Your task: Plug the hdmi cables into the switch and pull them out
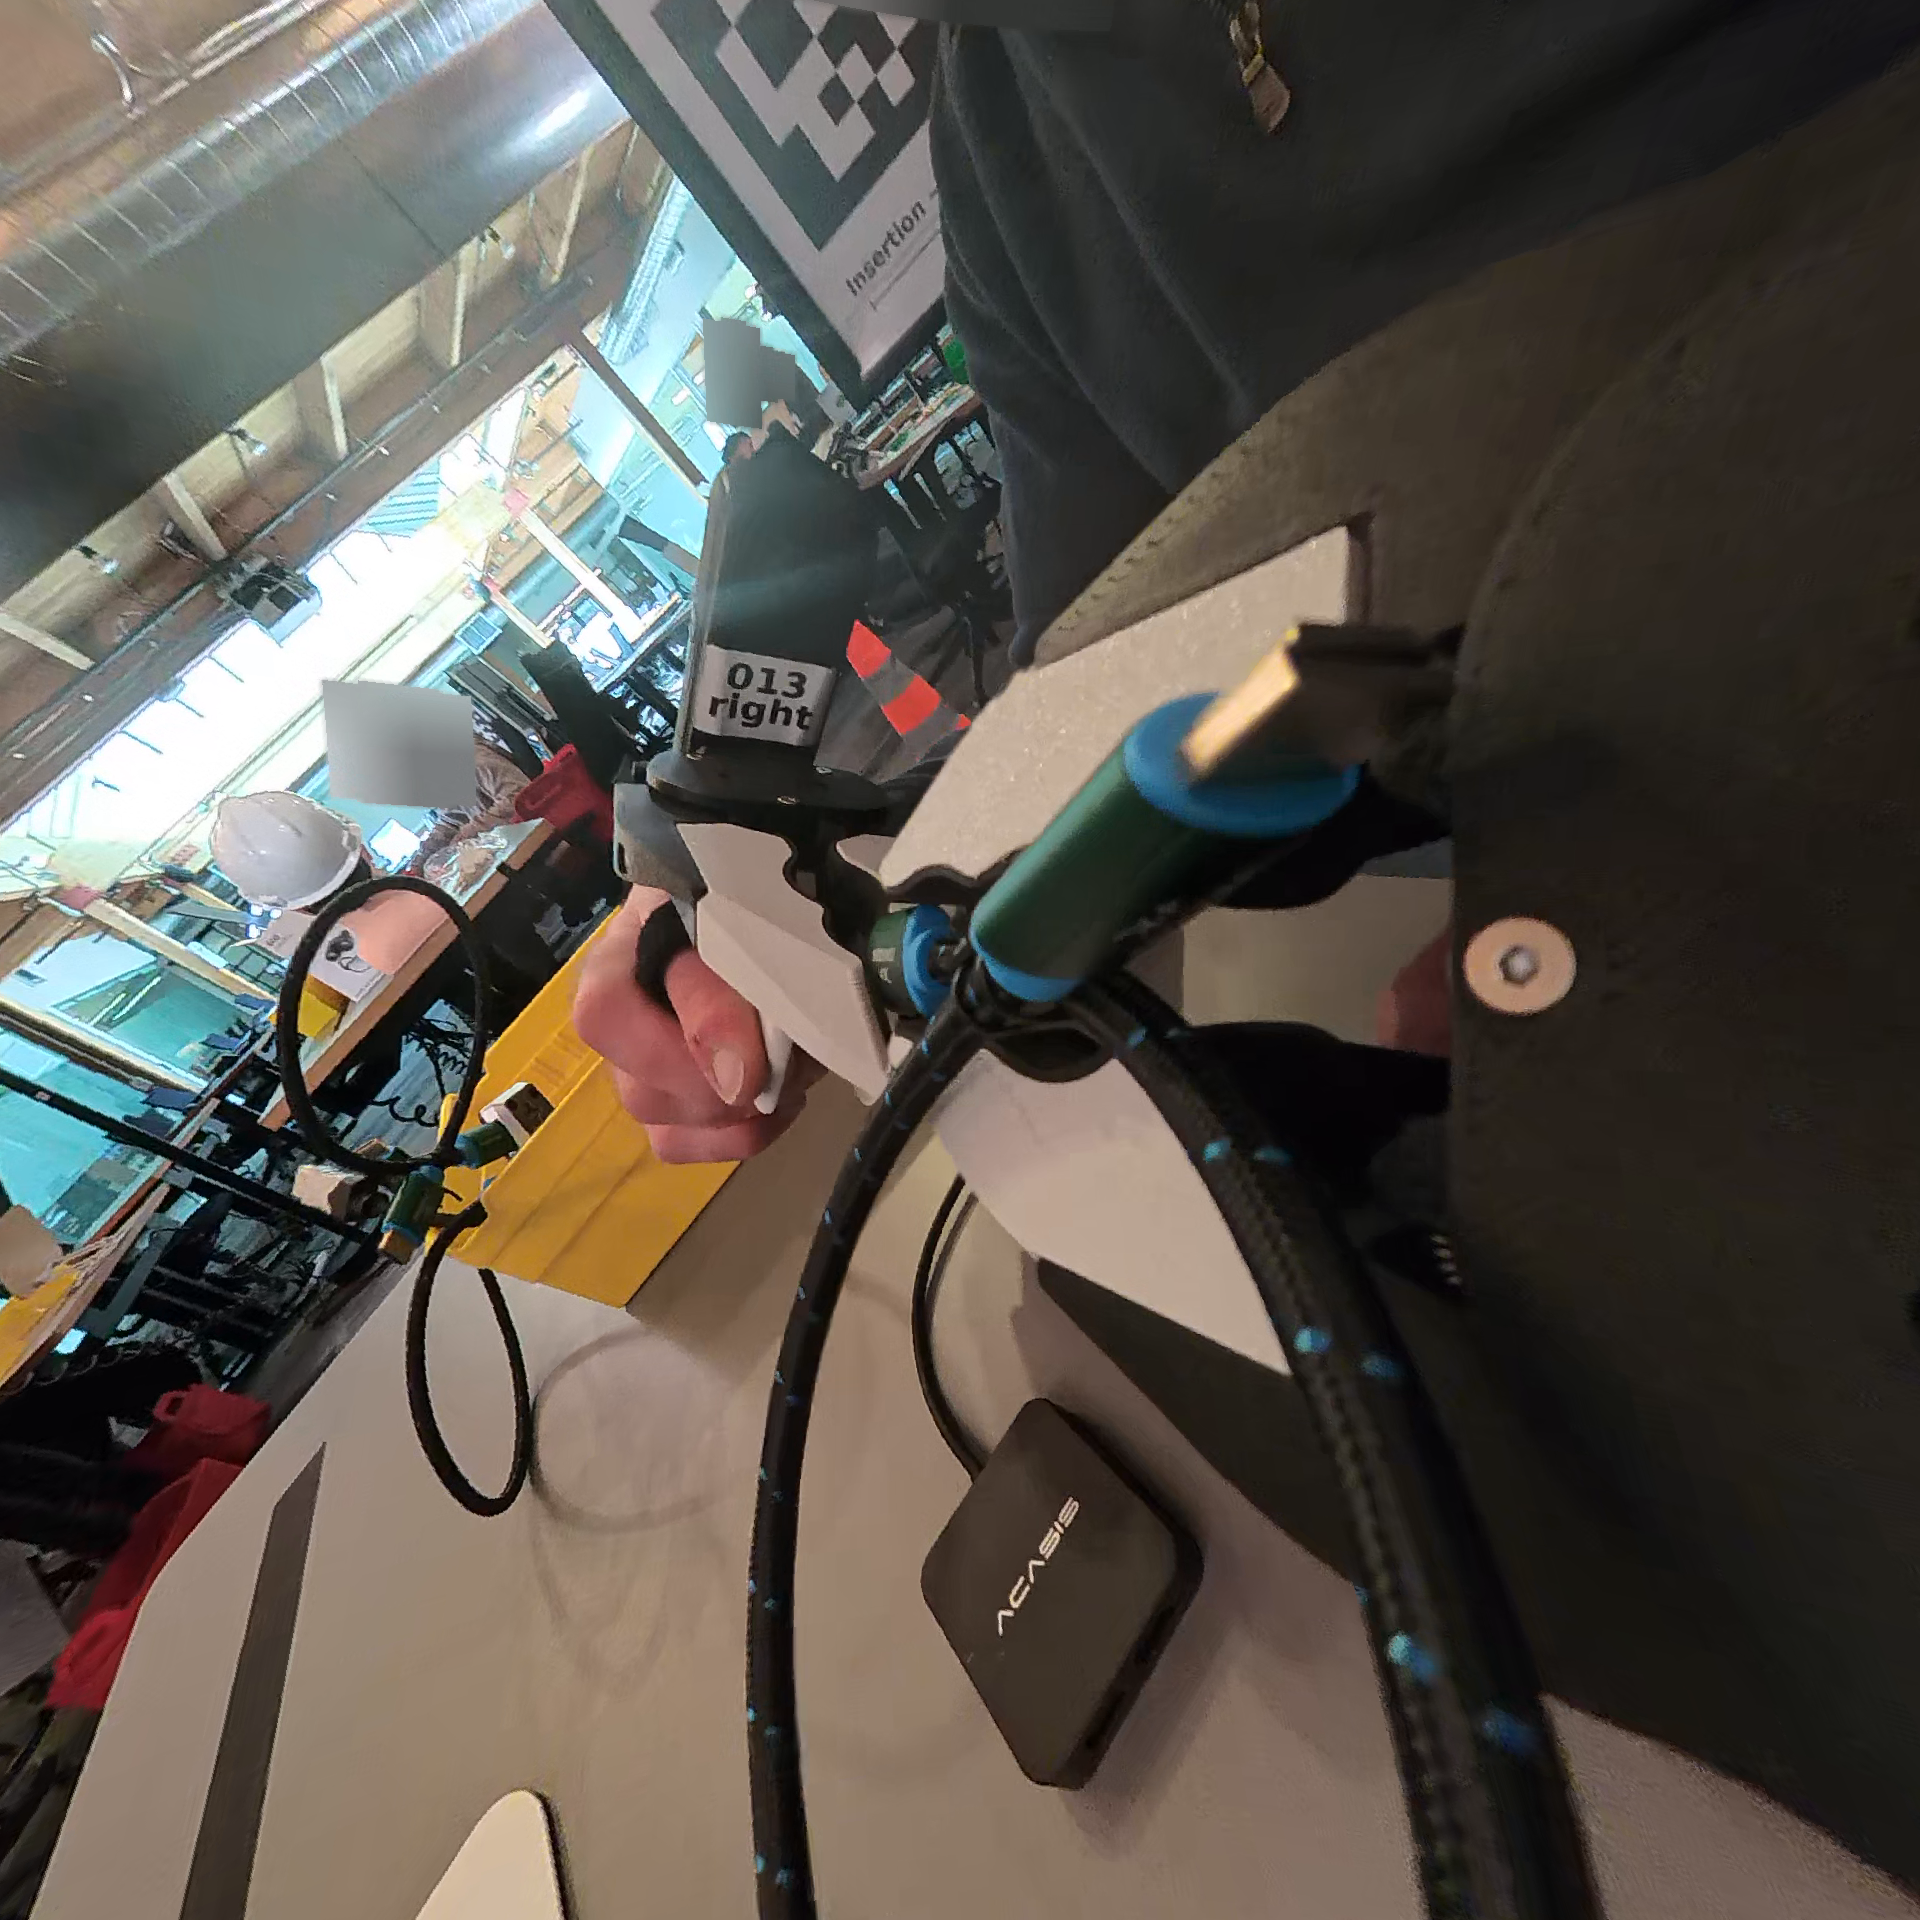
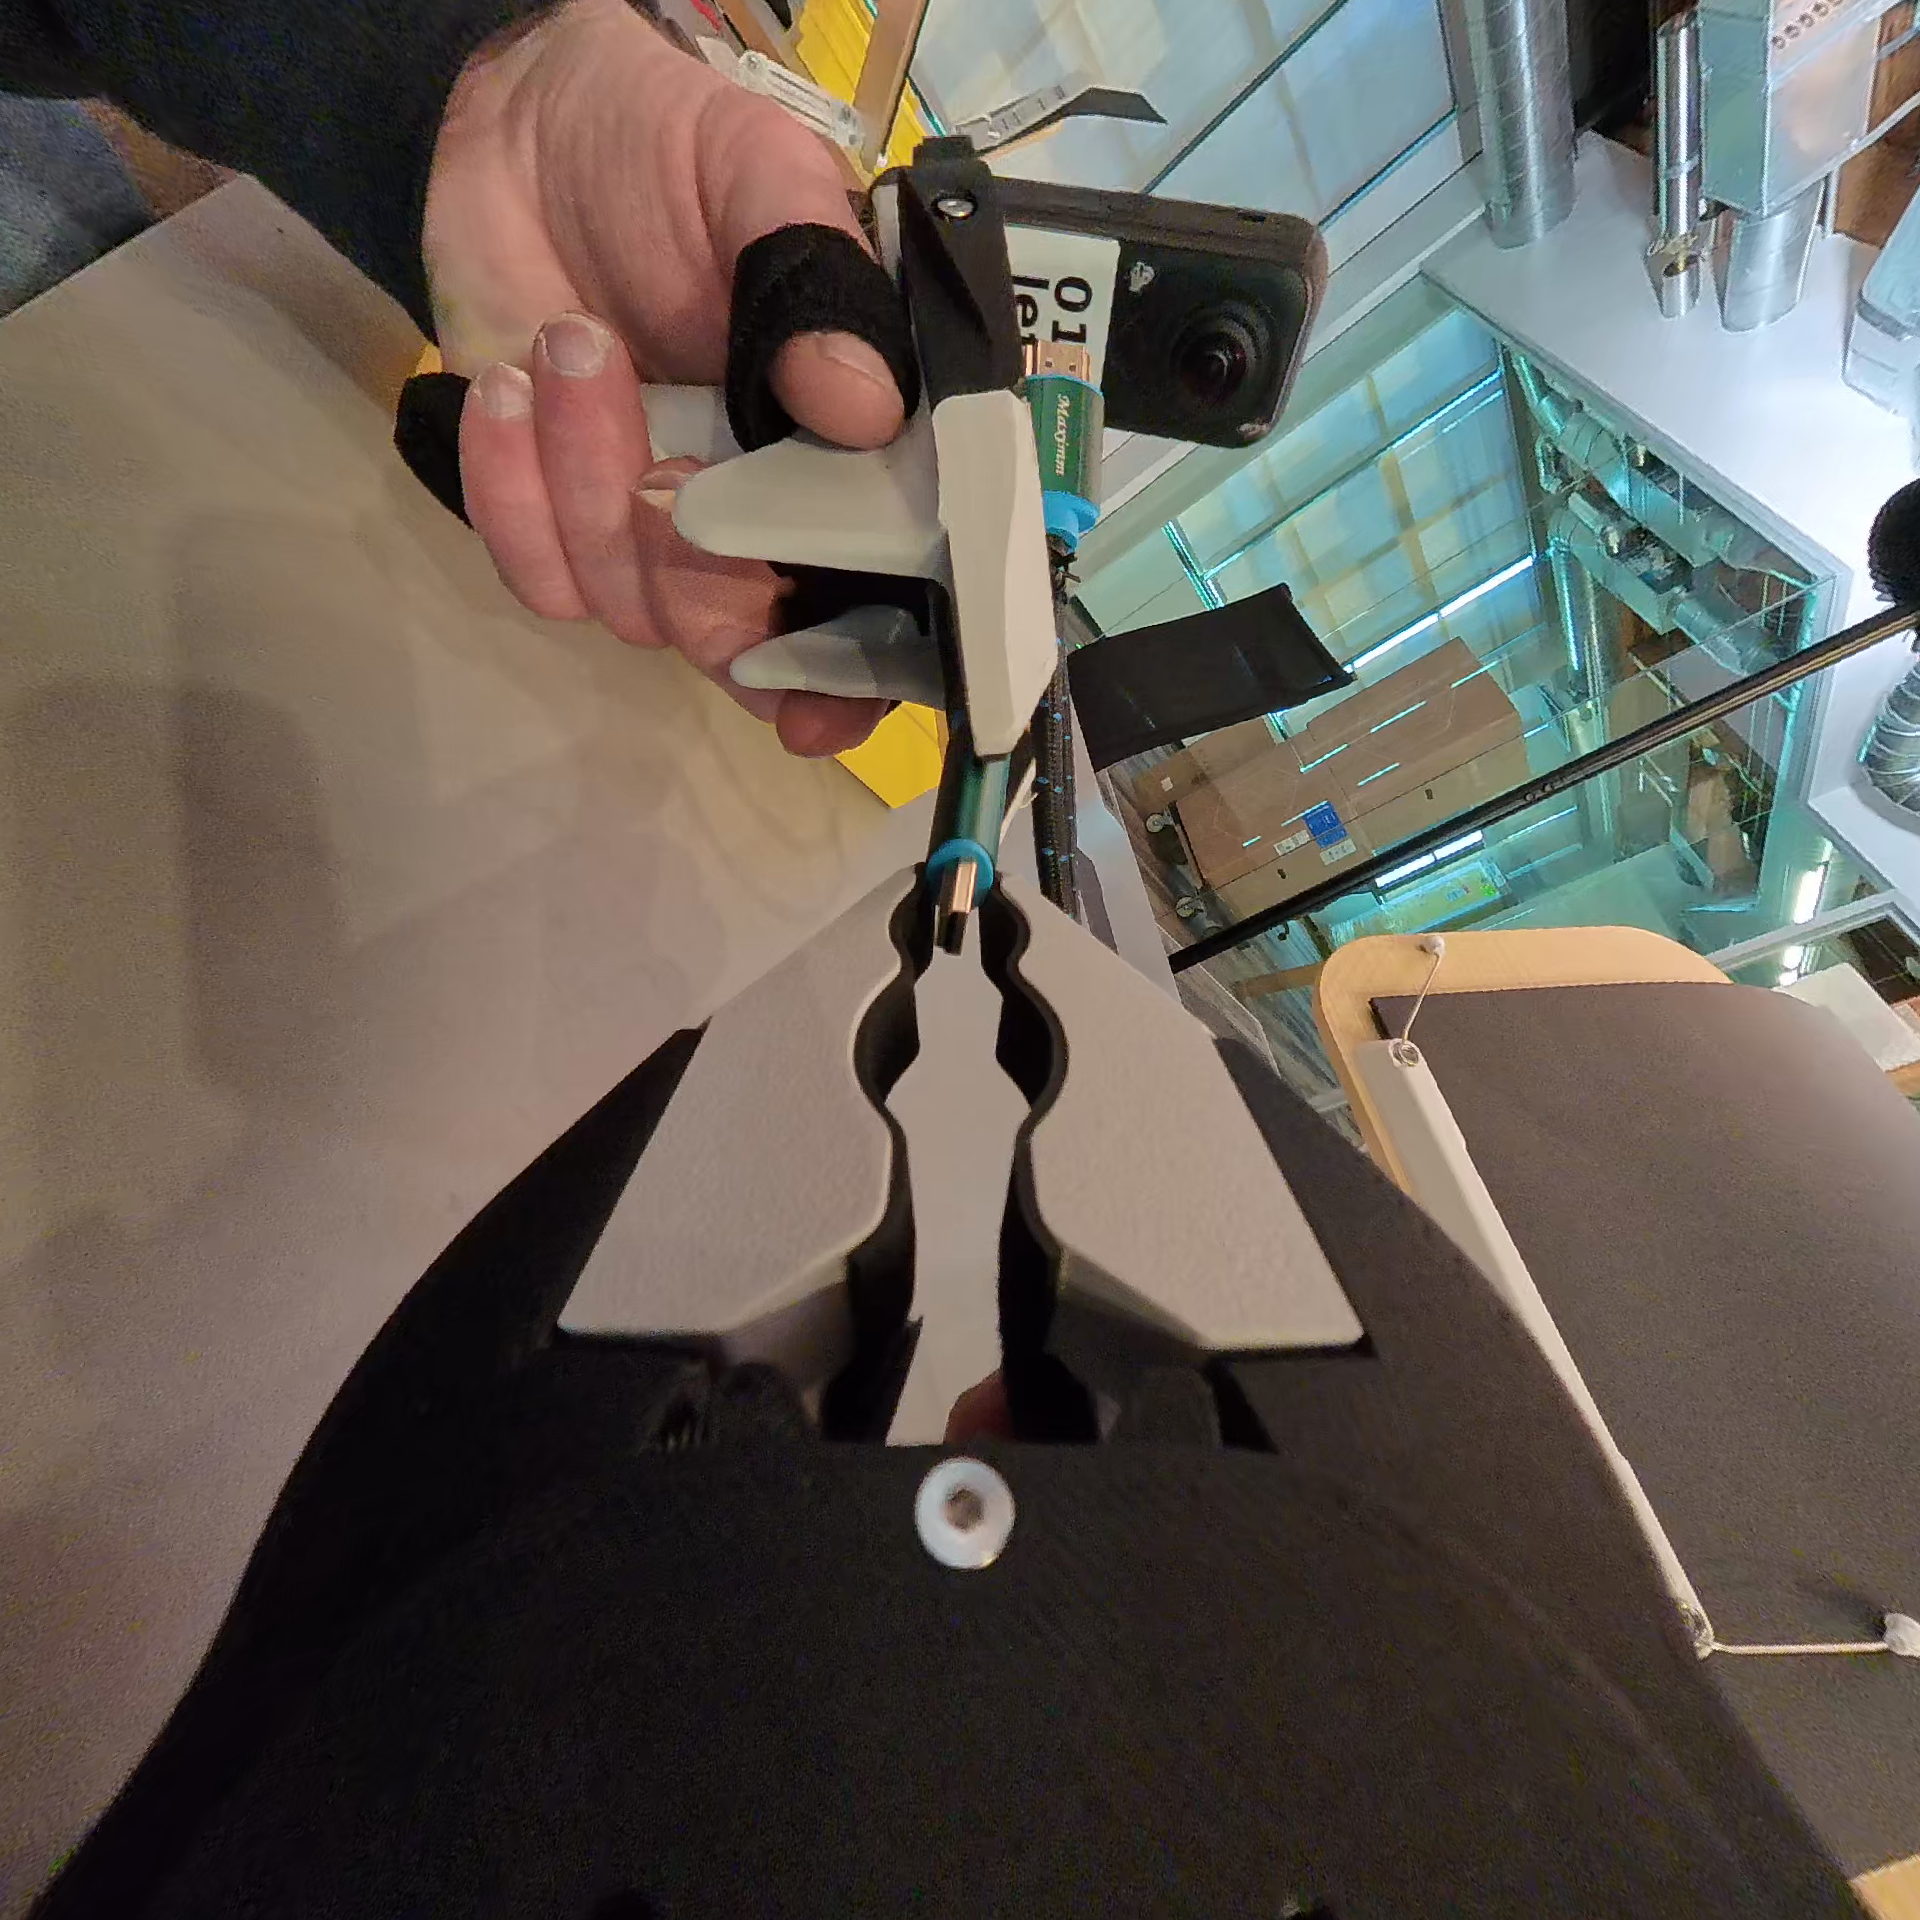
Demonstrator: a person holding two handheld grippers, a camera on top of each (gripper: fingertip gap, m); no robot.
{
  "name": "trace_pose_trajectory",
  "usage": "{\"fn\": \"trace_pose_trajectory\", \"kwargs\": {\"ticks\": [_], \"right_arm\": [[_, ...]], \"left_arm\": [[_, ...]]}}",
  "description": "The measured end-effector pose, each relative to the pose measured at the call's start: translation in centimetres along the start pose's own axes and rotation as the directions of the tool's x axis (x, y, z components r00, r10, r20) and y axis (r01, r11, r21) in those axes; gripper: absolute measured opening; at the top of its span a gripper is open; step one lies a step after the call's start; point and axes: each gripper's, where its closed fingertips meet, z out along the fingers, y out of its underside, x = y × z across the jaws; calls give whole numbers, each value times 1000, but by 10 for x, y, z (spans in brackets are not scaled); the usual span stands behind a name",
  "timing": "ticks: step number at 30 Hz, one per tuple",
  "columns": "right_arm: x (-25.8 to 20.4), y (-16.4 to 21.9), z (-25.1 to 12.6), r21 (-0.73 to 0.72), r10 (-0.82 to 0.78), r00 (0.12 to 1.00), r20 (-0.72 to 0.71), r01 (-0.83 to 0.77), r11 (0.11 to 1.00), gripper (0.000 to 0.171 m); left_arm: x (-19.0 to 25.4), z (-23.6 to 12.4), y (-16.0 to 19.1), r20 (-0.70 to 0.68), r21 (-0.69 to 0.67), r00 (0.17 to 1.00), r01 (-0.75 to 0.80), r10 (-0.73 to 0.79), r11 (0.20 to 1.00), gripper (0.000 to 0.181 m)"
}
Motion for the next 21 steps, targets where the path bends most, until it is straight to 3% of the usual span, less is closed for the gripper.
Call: {"fn": "trace_pose_trajectory", "kwargs": {"ticks": [14, 21], "right_arm": [[5, 8, 2, -11, 61, 998, -22, -61, 998, 15], [14, 24, 2, -57, 122, 991, -53, -125, 990, 21]], "left_arm": [[-7, 0, -4, 140, 36, 979, -154, 148, 987, 20], [-16, -7, -13, 292, 17, 903, -334, 314, 943, 20]]}}
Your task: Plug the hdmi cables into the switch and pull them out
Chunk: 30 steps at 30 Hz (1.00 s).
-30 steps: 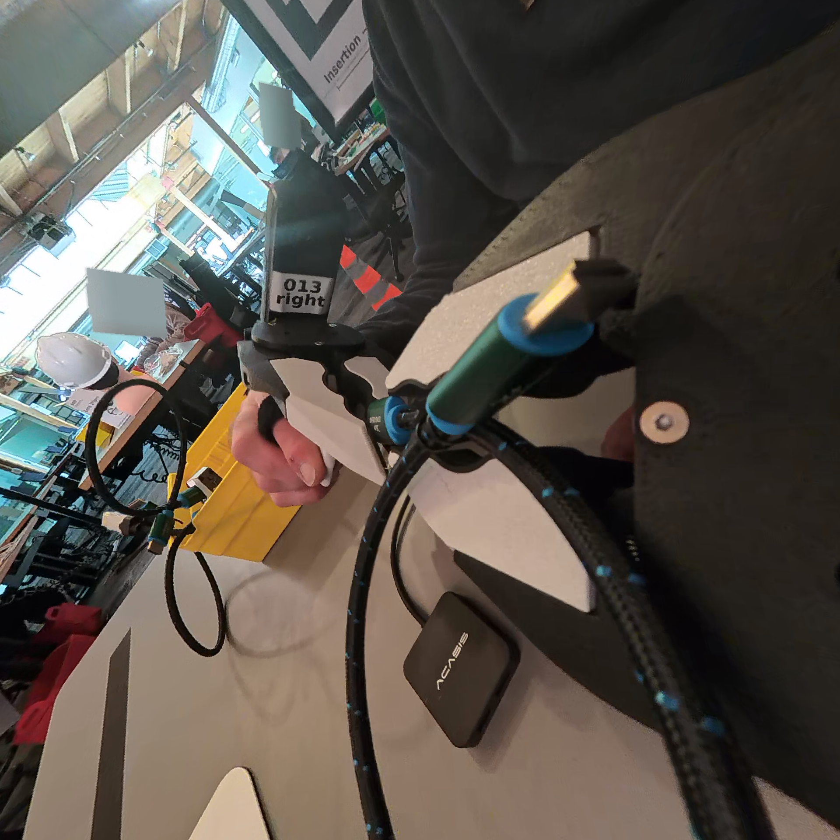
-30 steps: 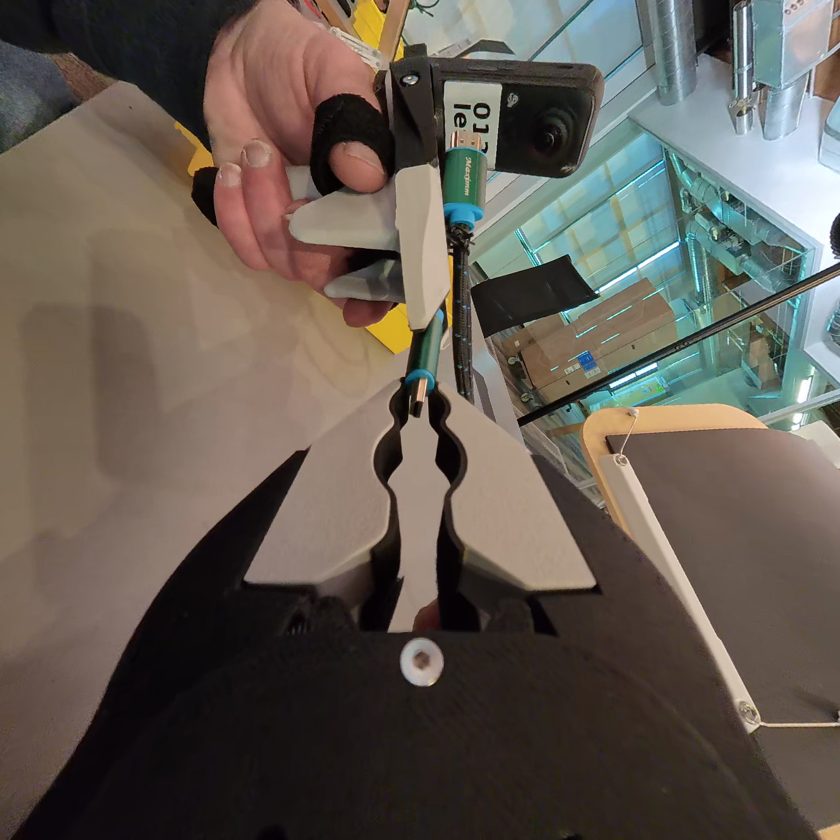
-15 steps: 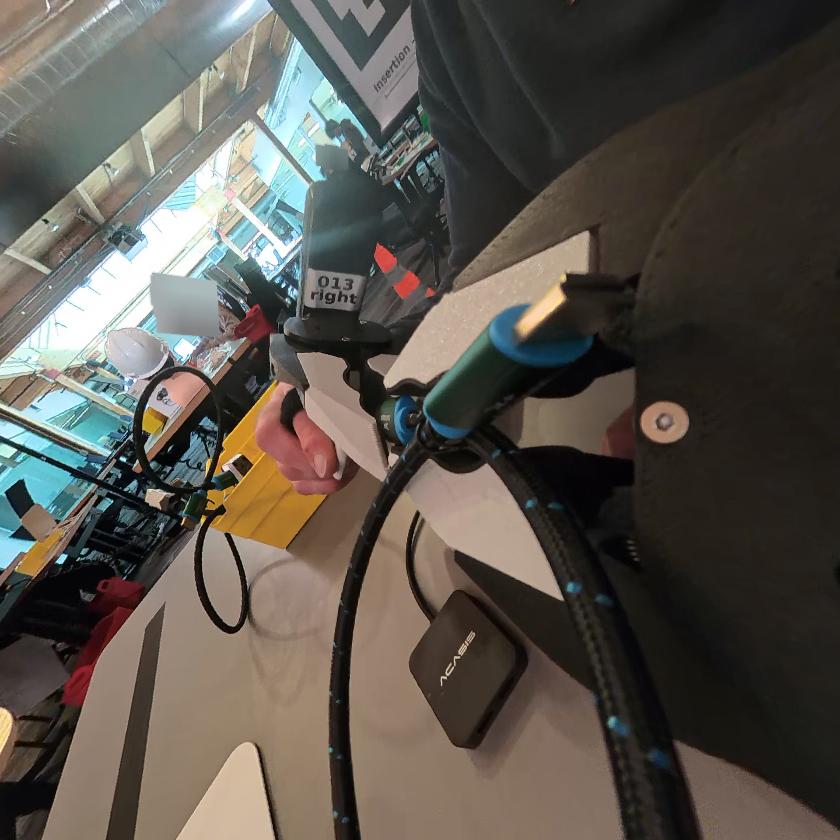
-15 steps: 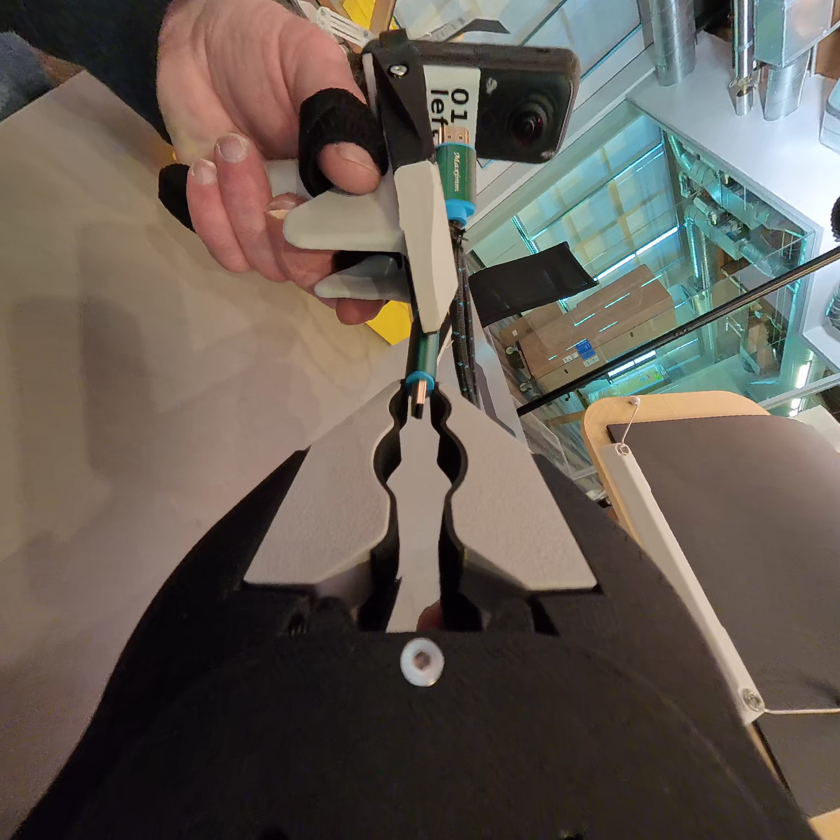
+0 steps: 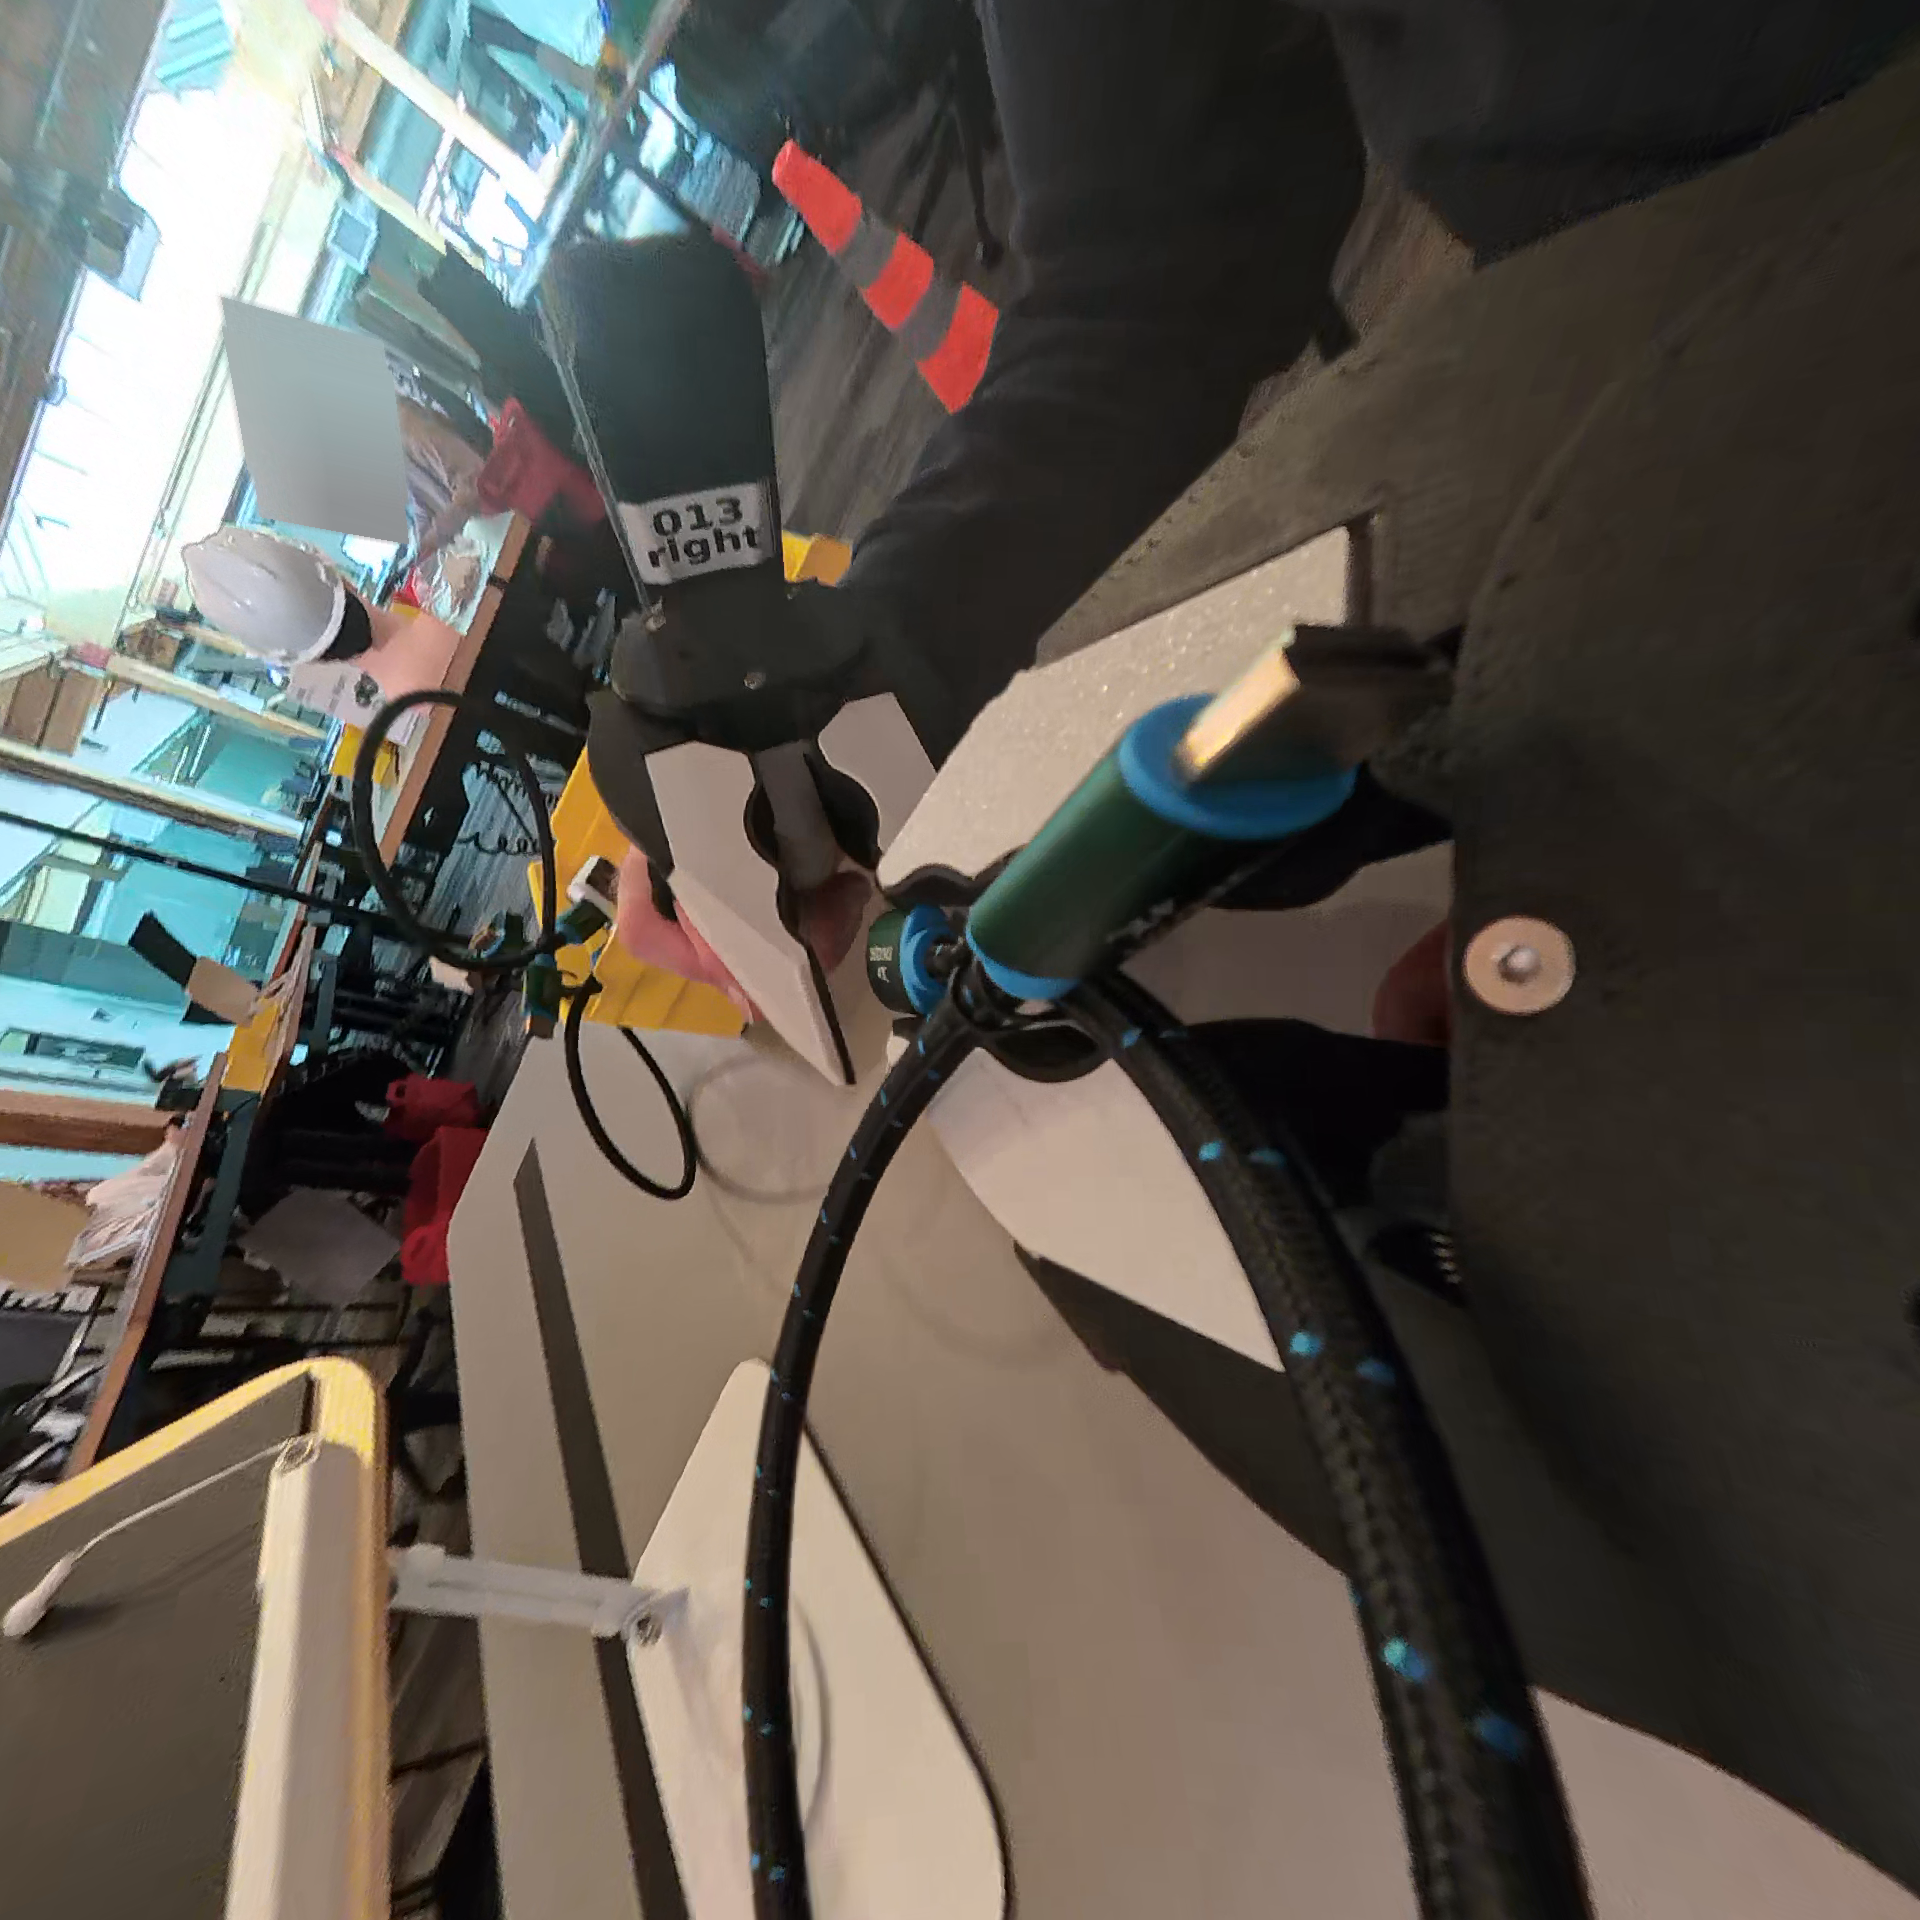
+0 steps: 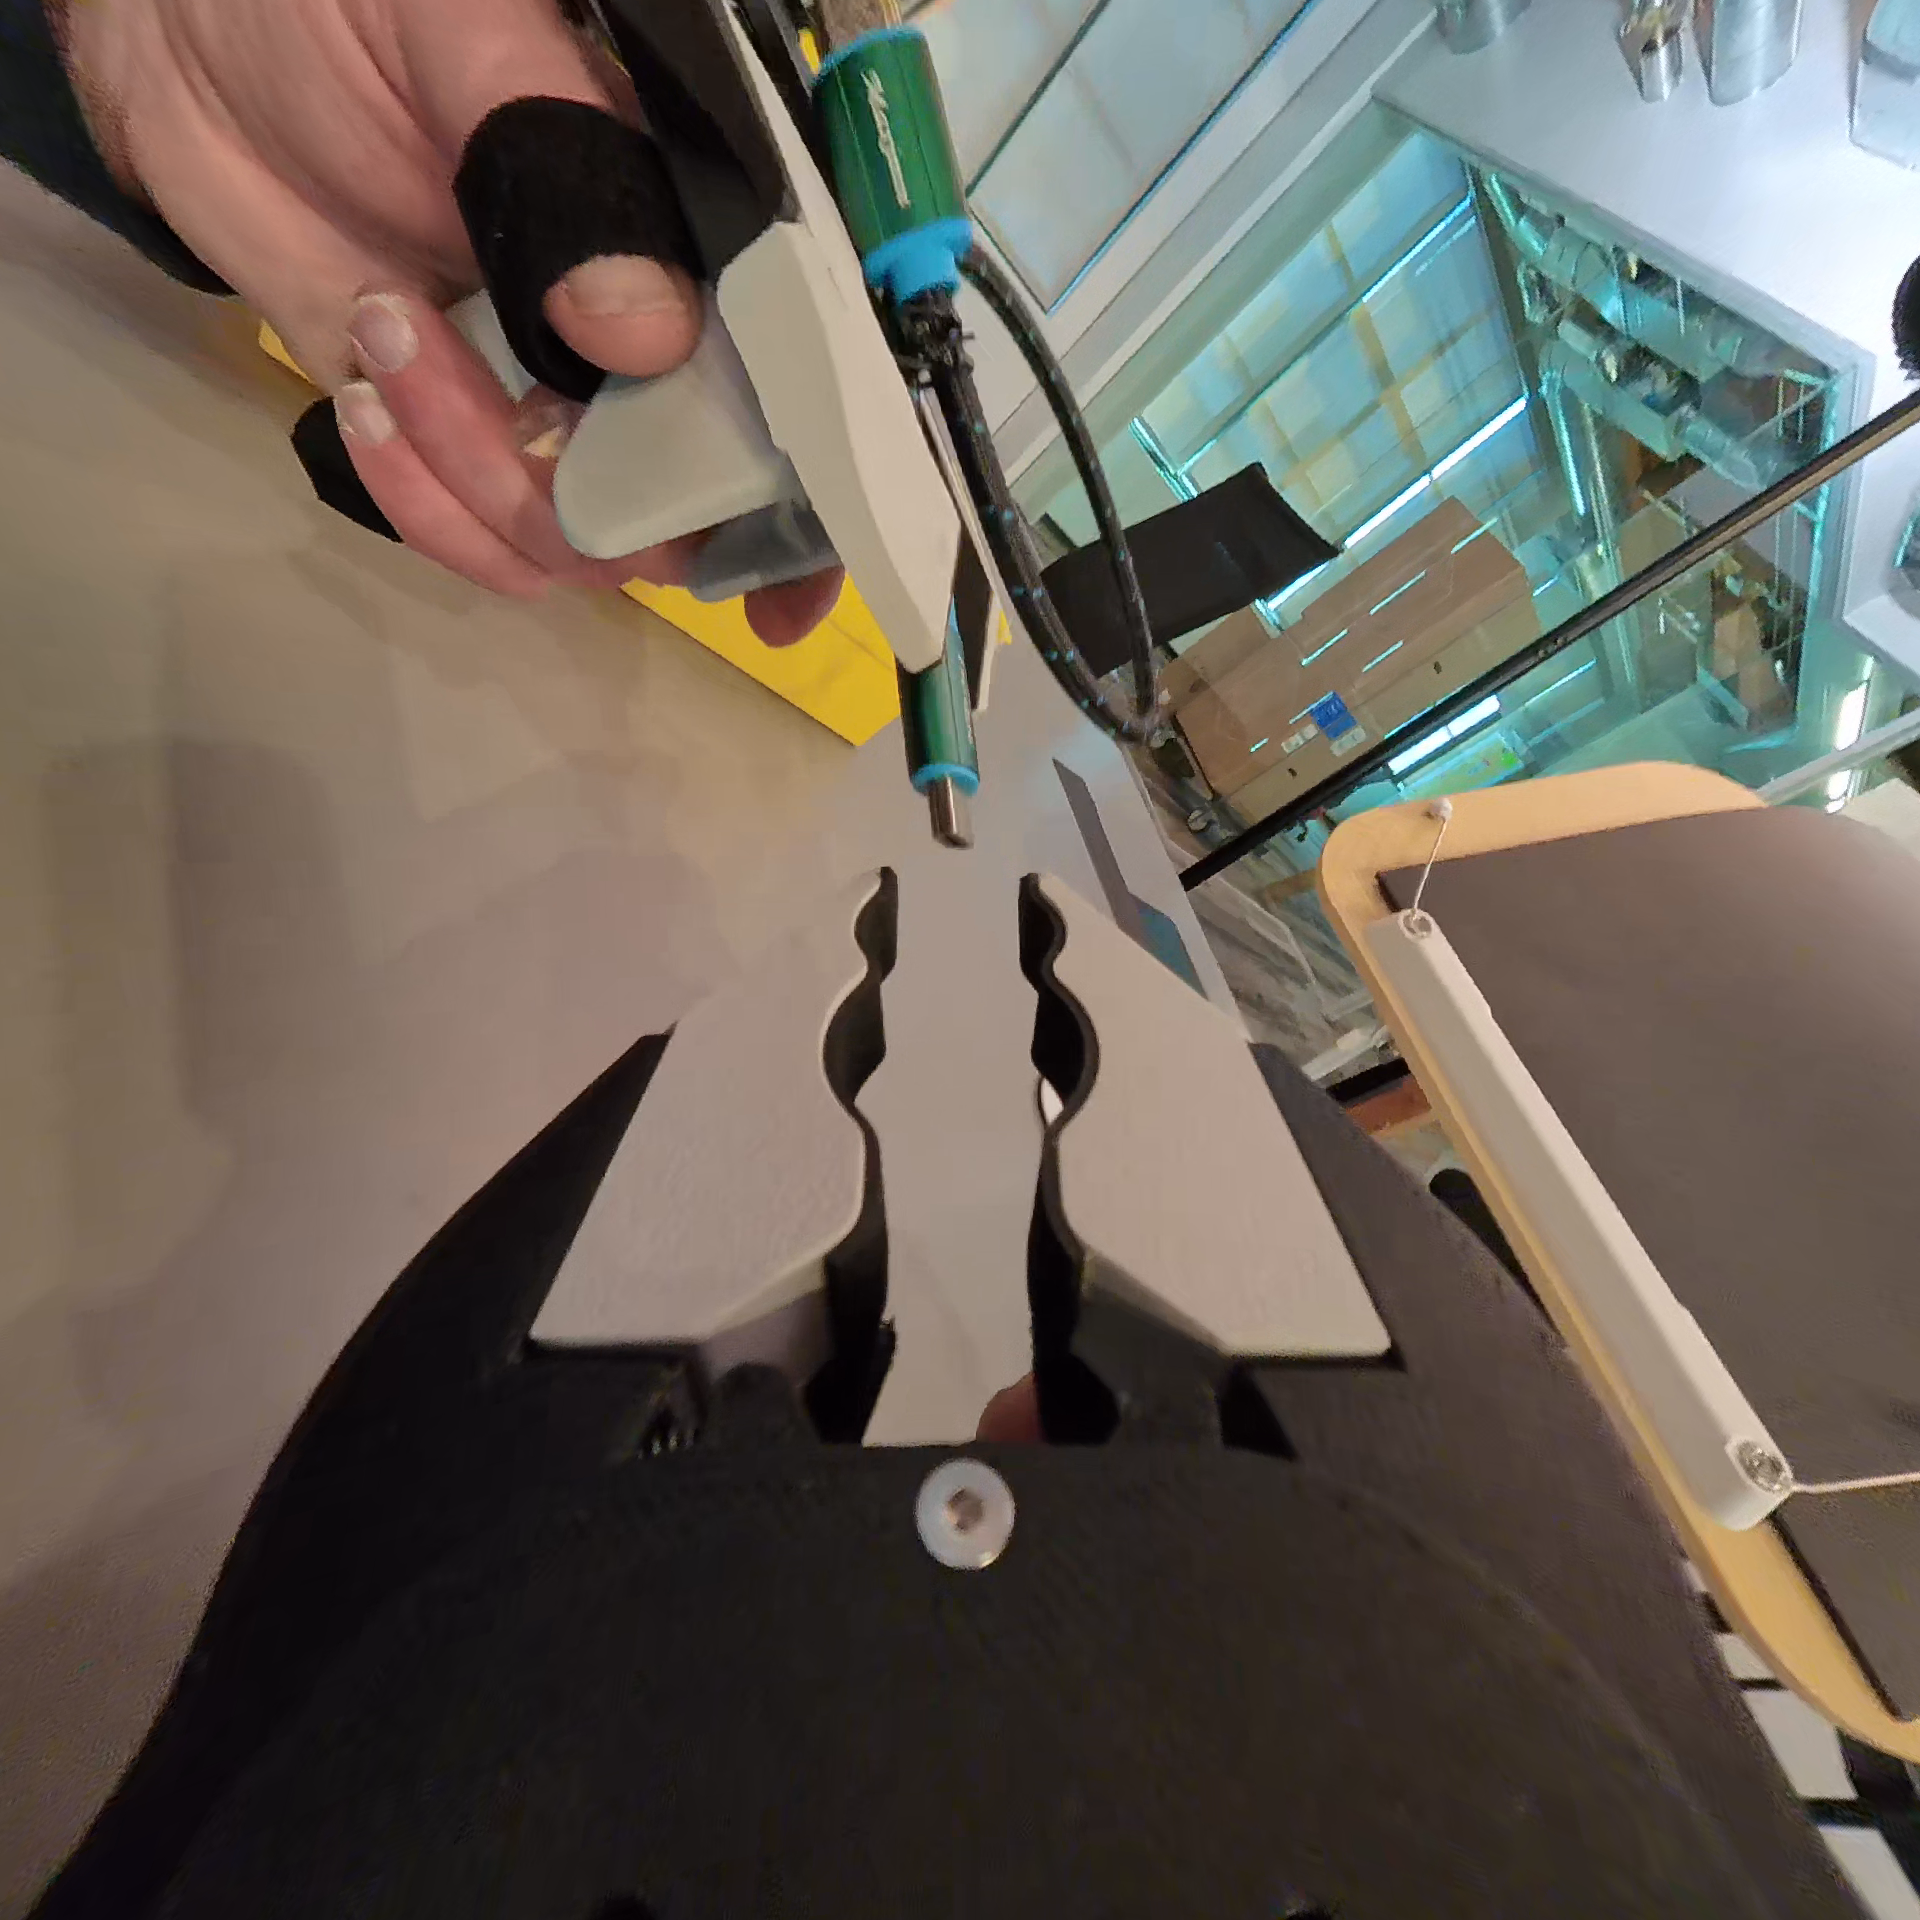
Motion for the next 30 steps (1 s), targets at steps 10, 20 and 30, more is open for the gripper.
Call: {"fn": "trace_pose_trajectory", "kwargs": {"ticks": [10, 20, 30], "right_arm": [[3, 24, 2, -82, 141, 990, 28, -139, 987, 27], [-26, 74, 1, -298, 364, 912, 191, -300, 906, 73], [-56, 121, -3, -538, 439, 869, 229, -262, 801, 67]], "left_arm": [[-12, -9, -4, 91, 47, 991, -105, 101, 993, 19], [-22, -12, 8, 131, 22, 984, -127, 123, 992, 20], [-24, -12, 12, 135, 18, 983, -124, 121, 992, 20]]}}
